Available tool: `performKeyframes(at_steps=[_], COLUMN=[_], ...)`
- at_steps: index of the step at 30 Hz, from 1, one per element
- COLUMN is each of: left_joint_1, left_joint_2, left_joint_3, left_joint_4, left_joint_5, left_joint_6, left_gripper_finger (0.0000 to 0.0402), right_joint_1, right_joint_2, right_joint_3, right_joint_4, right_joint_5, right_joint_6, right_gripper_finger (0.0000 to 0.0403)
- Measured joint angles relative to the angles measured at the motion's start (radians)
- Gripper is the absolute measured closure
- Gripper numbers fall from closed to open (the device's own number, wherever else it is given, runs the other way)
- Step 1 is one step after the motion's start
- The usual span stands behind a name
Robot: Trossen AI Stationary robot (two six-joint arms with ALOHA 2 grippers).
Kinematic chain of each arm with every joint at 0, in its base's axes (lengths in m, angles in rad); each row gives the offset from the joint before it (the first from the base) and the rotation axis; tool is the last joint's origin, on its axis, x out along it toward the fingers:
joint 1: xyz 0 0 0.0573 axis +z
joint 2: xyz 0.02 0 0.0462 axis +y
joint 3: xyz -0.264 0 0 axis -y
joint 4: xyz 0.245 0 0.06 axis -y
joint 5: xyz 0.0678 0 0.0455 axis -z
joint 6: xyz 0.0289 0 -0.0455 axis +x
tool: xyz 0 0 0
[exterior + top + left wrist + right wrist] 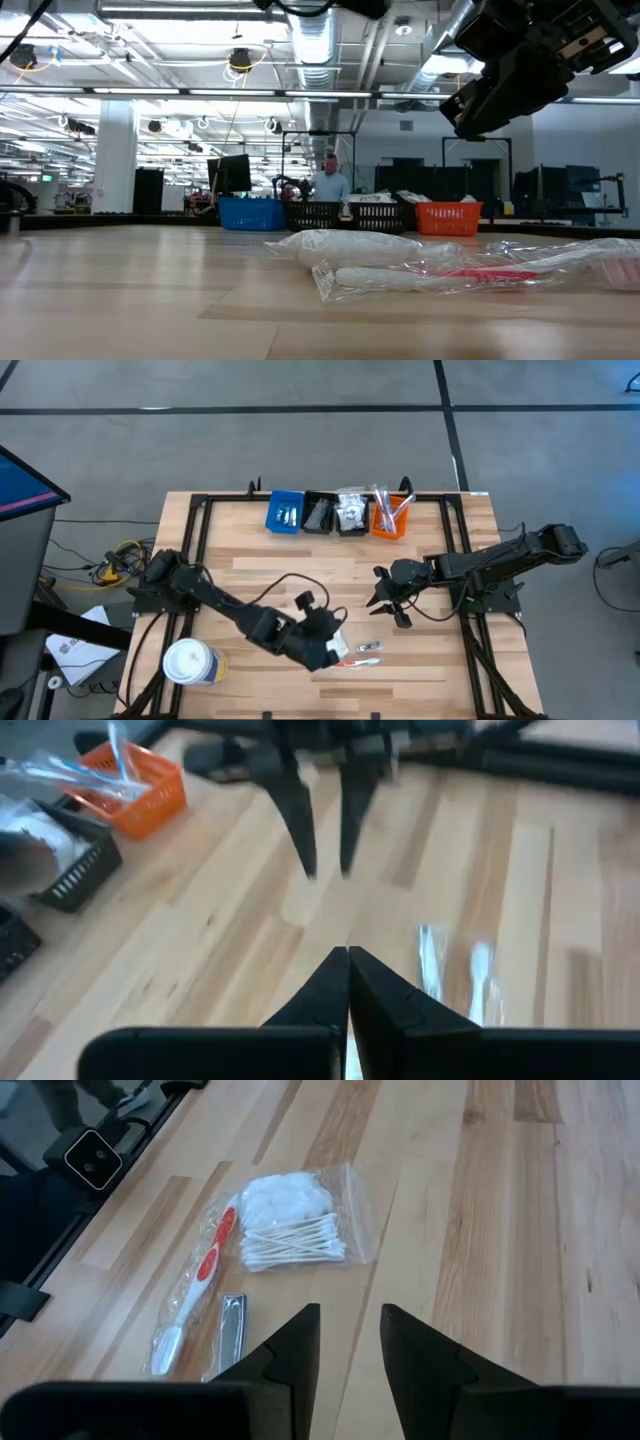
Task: Pick & Place Travel size toiletries
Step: Put the white vanity pack into the right black bin
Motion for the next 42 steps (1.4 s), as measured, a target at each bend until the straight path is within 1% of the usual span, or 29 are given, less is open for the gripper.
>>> performKeyframes(at_steps=[6,9,15,18,21,23,25,27,30,32,38,42], left_joint_1=[-0.037,-0.041,-0.030,-0.029,-0.032,-0.036,-0.039,-0.037,-0.029,-0.025,0.008,0.028], left_joint_2=[0.000,0.000,0.000,0.000,0.000,0.000,0.000,0.000,0.000,0.000,0.011,0.029], left_joint_3=[-0.080,-0.087,-0.087,-0.087,-0.107,-0.136,-0.185,-0.253,-0.350,-0.403,-0.467,-0.488], left_joint_4=[0.004,0.007,0.022,0.023,0.029,0.045,0.109,0.215,0.433,0.530,0.561,0.556], left_joint_5=[0.000,0.000,0.008,0.086,0.179,0.223,0.271,0.326,0.393,0.401,0.407,0.428], left_joint_6=[-0.006,-0.052,-0.058,-0.075,-0.160,-0.224,-0.251,-0.260,-0.250,-0.231,-0.264,-0.278], left_gripper_finger=[0.0399,0.0399,0.0399,0.0399,0.0399,0.0399,0.0399,0.0399,0.0399,0.0399,0.0400,0.0400], right_joint_1=[-0.009,-0.009,-0.008,-0.007,0.008,0.025,0.048,0.073,0.114,0.139,0.179,0.171], right_joint_2=[0.000,0.000,0.000,0.000,0.000,0.009,0.025,0.058,0.127,0.180,0.353,0.429], right_joint_3=[0.000,0.000,0.000,0.000,0.000,0.000,0.000,0.000,0.000,0.000,0.001,0.025], right_joint_4=[0.003,0.004,0.004,-0.002,-0.028,-0.050,-0.069,-0.050,0.012,0.066,0.325,0.355], right_joint_5=[0.000,0.000,0.000,0.000,-0.001,-0.003,-0.003,-0.003,-0.004,-0.003,-0.003,-0.003], right_joint_6=[0.003,0.003,0.003,0.023,0.037,0.043,0.061,0.085,0.121,0.132,0.135,0.135], right_gripper_finger=[0.0301,0.0301,0.0301,0.0301,0.0301,0.0301,0.0301,0.0301,0.0301,0.0301,0.0301,0.0301])
